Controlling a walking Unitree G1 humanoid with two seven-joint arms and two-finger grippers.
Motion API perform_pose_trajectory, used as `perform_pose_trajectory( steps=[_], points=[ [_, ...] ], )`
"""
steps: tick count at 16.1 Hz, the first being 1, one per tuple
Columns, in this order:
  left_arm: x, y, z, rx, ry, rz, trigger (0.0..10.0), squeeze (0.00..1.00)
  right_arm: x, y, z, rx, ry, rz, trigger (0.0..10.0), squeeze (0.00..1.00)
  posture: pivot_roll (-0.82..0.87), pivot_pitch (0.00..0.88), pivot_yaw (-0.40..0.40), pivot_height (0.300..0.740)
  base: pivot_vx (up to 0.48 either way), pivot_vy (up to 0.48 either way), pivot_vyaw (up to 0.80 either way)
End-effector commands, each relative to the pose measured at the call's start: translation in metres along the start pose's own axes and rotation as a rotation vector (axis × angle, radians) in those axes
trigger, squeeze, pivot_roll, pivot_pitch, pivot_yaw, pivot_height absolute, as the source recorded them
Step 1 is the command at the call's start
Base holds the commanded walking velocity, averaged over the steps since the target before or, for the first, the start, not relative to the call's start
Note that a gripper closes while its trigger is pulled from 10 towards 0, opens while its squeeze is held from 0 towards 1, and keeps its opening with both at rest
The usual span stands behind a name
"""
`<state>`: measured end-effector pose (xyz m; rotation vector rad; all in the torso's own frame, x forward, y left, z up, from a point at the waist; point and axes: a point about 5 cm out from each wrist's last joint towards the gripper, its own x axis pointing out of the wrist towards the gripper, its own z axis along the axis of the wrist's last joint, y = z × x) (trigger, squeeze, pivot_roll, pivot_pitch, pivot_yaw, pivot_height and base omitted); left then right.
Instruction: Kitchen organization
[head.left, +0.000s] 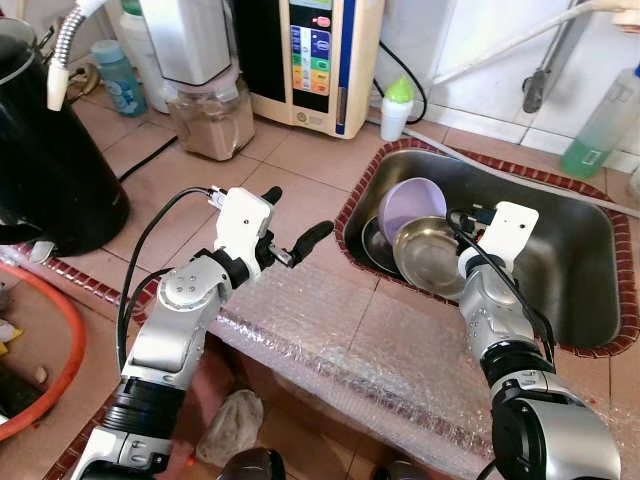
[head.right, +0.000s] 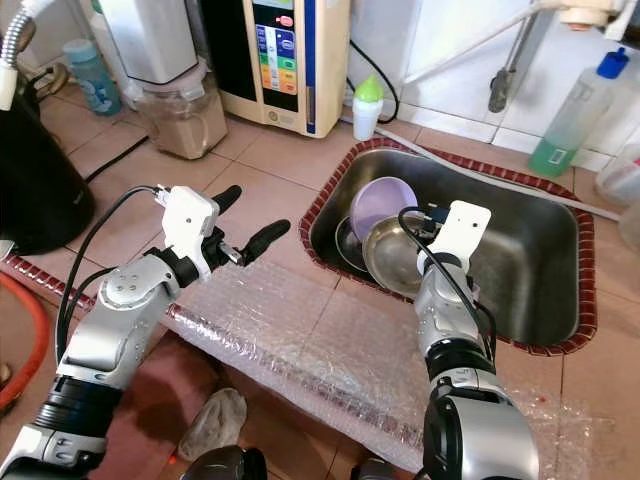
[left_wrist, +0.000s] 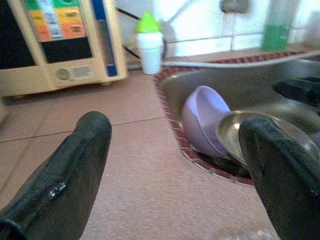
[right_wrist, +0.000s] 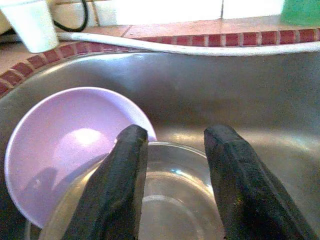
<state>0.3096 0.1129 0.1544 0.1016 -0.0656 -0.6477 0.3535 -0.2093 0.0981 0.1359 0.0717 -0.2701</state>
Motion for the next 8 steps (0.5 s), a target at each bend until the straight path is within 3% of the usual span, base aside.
perform_pose_trajectory(
  steps=[1,6,7,8],
  points=[
    [-0.003,0.004,-0.002,-0.012,-0.004,0.064,10.0,1.0,0.001,0.001,0.01,-0.034,-0.053,0.033,10.0,1.0,0.0,0.023,0.039,0.74,0.0,0.0,0.0],
    [-0.011,0.008,-0.006,-0.009,-0.003,0.294,10.0,1.0,0.0,0.008,0.042,-0.233,-0.242,0.152,10.0,1.0,-0.02,0.003,0.052,0.74,0.0,0.0,0.0],
    [-0.012,0.009,-0.006,-0.002,0.01,0.332,10.0,0.12,0.001,0.007,0.047,-0.248,-0.259,0.163,10.0,1.0,-0.02,0.003,0.052,0.74,0.0,0.0,0.0],
    [-0.013,0.008,-0.007,-0.01,0.006,0.364,10.0,0.0,-0.001,0.007,0.051,-0.292,-0.282,0.181,10.0,1.0,-0.03,0.0,0.055,0.74,0.0,0.0,0.0]
  ],
)
